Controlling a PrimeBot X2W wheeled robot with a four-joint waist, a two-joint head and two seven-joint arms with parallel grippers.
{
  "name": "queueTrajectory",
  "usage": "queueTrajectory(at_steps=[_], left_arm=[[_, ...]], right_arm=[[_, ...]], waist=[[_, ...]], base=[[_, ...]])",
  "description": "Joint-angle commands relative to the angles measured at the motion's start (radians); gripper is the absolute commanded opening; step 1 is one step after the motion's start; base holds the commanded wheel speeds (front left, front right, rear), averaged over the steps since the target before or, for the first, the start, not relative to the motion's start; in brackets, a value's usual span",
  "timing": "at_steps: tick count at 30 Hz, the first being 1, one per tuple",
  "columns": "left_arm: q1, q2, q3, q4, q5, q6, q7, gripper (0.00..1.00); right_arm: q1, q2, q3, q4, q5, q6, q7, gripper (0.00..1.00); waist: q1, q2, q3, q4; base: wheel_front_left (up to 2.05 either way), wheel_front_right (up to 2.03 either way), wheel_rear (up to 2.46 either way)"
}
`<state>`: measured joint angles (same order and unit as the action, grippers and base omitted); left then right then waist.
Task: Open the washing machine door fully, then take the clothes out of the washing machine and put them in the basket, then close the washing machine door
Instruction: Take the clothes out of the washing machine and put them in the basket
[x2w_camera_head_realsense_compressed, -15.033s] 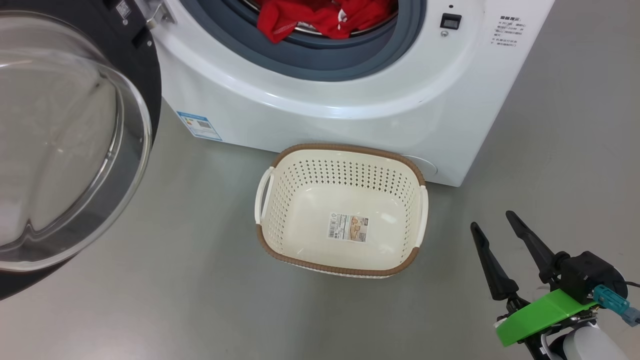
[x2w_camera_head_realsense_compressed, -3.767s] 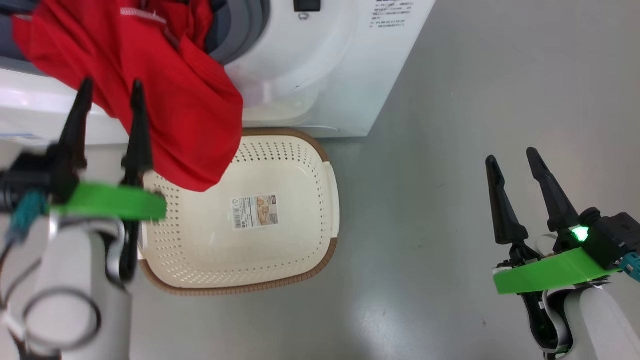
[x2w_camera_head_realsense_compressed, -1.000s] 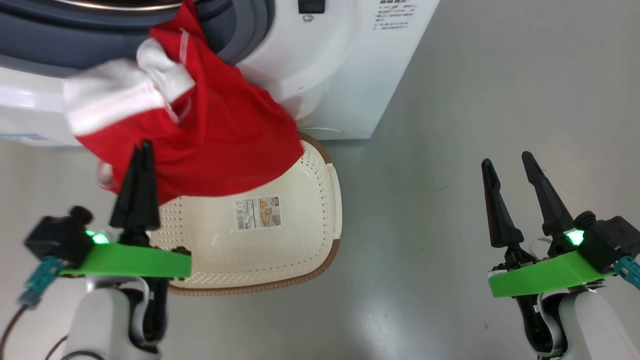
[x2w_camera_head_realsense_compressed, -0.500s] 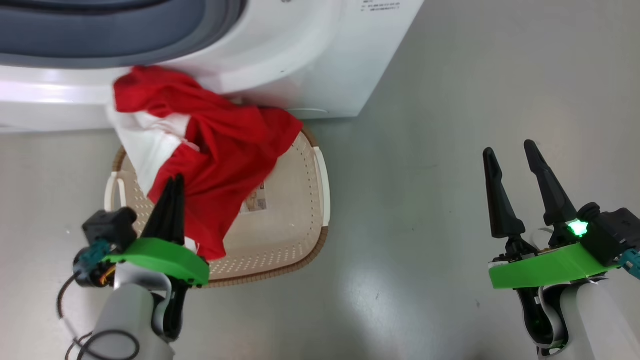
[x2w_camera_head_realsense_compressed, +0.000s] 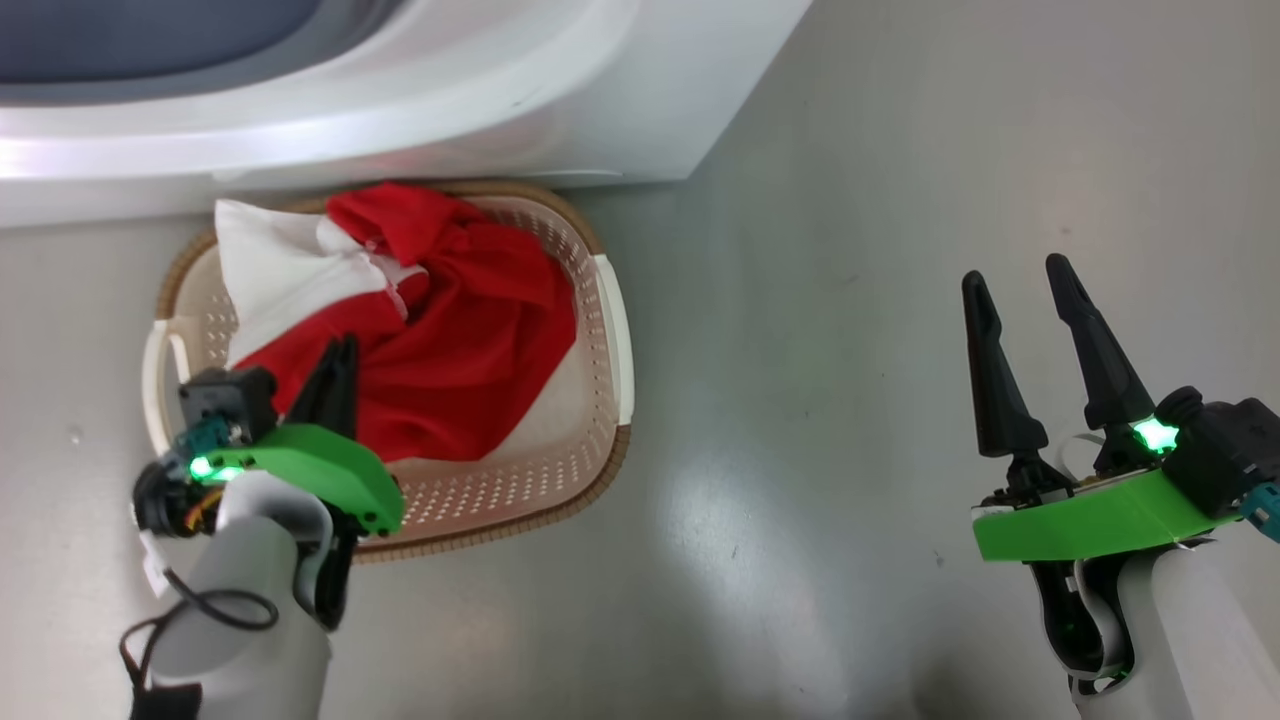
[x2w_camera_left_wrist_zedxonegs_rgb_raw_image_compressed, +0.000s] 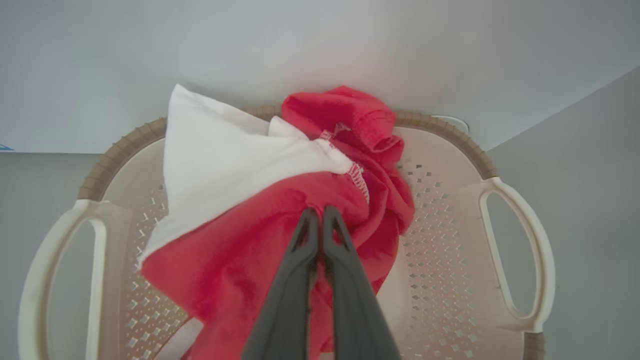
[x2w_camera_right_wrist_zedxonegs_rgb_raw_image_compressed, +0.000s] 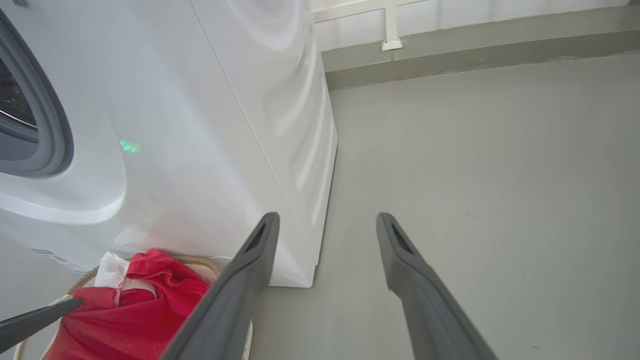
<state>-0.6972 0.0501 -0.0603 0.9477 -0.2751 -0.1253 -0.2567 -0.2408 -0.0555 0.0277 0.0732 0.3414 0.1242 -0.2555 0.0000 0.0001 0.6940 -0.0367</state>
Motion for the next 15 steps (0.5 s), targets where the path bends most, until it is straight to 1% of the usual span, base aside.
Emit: queueTrajectory(at_steps=[1, 7, 8, 9, 10, 11, 12, 13, 14, 15], left_arm=[[0.000, 0.037, 0.021, 0.012, 0.004, -0.005, -0.005, 0.00], [-0.042, 0.049, 0.004, 0.100, 0.005, -0.005, -0.005, 0.00], [-0.047, 0.048, 0.007, 0.104, 0.002, -0.005, -0.005, 0.06], [-0.050, 0.049, 0.012, 0.103, 0.000, -0.005, -0.005, 0.24], [-0.050, 0.049, 0.012, 0.103, 0.000, -0.005, -0.005, 0.24], [-0.052, 0.050, 0.016, 0.103, 0.001, -0.005, -0.005, 0.55], [-0.052, 0.050, 0.016, 0.103, 0.002, -0.005, -0.005, 0.89], [-0.052, 0.050, 0.016, 0.103, 0.002, -0.005, -0.005, 0.89], [-0.051, 0.051, 0.018, 0.100, 0.004, -0.005, -0.005, 1.00], [-0.049, 0.051, 0.021, 0.096, 0.004, -0.005, -0.005, 1.00]], right_arm=[[-0.003, 0.005, 0.029, -0.027, -0.015, 0.007, -0.006, 1.00], [-0.007, 0.005, 0.037, -0.027, -0.012, 0.007, -0.006, 1.00], [-0.007, 0.005, 0.037, -0.027, -0.011, 0.007, -0.006, 1.00], [-0.006, 0.005, 0.036, -0.026, -0.010, 0.007, -0.006, 1.00], [-0.006, 0.005, 0.036, -0.026, -0.010, 0.007, -0.006, 1.00], [-0.006, 0.005, 0.034, -0.025, -0.009, 0.007, -0.006, 1.00], [-0.005, 0.005, 0.033, -0.024, -0.009, 0.007, -0.006, 1.00], [-0.005, 0.005, 0.033, -0.024, -0.009, 0.007, -0.006, 1.00], [-0.005, 0.005, 0.033, -0.022, -0.009, 0.007, -0.006, 1.00], [-0.005, 0.005, 0.032, -0.020, -0.009, 0.007, -0.006, 1.00]], waist=[[0.0000, -0.0001, 0.022, -0.011], [0.0000, -0.0001, 0.031, -0.021], [0.0000, -0.0001, 0.030, -0.021], [0.0000, -0.0001, 0.029, -0.021], [0.0000, -0.0001, 0.029, -0.021], [0.0000, -0.0001, 0.025, -0.020], [0.0000, -0.0001, 0.022, -0.020], [0.0000, -0.0001, 0.022, -0.020], [0.0000, -0.0001, 0.019, -0.019], [0.0000, -0.0001, 0.014, -0.017]], base=[[0.00, 0.00, 0.00], [0.00, 0.00, 0.00], [0.00, 0.00, 0.00], [0.00, 0.00, 0.00], [0.00, 0.00, 0.00], [0.00, 0.00, 0.00], [0.00, 0.00, 0.00], [0.00, 0.00, 0.00], [0.00, 0.00, 0.00], [0.00, 0.00, 0.00]])
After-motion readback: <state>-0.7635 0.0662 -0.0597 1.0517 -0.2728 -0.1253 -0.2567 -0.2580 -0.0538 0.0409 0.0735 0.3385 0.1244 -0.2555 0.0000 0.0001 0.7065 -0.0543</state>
